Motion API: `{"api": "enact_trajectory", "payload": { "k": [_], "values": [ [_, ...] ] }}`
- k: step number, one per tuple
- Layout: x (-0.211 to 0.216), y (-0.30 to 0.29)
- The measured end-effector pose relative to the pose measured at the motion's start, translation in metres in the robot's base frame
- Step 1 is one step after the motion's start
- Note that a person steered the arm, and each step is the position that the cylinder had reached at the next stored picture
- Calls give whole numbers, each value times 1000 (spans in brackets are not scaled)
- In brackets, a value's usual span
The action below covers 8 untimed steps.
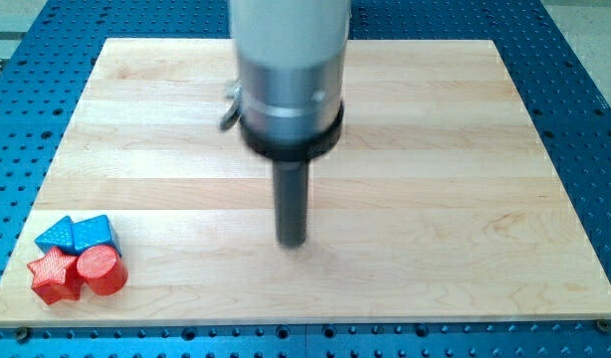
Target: Separate the red star from the group of blocks
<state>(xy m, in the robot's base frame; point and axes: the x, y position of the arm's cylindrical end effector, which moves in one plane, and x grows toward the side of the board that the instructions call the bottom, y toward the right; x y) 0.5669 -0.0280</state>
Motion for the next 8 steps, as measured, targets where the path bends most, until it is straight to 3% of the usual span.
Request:
{"api": "enact_trajectory", "payload": {
  "k": [1, 3, 5, 7, 8],
  "values": [
    [51, -66],
    [51, -185],
    [22, -216],
    [44, -236],
    [35, -256]
  ]
}}
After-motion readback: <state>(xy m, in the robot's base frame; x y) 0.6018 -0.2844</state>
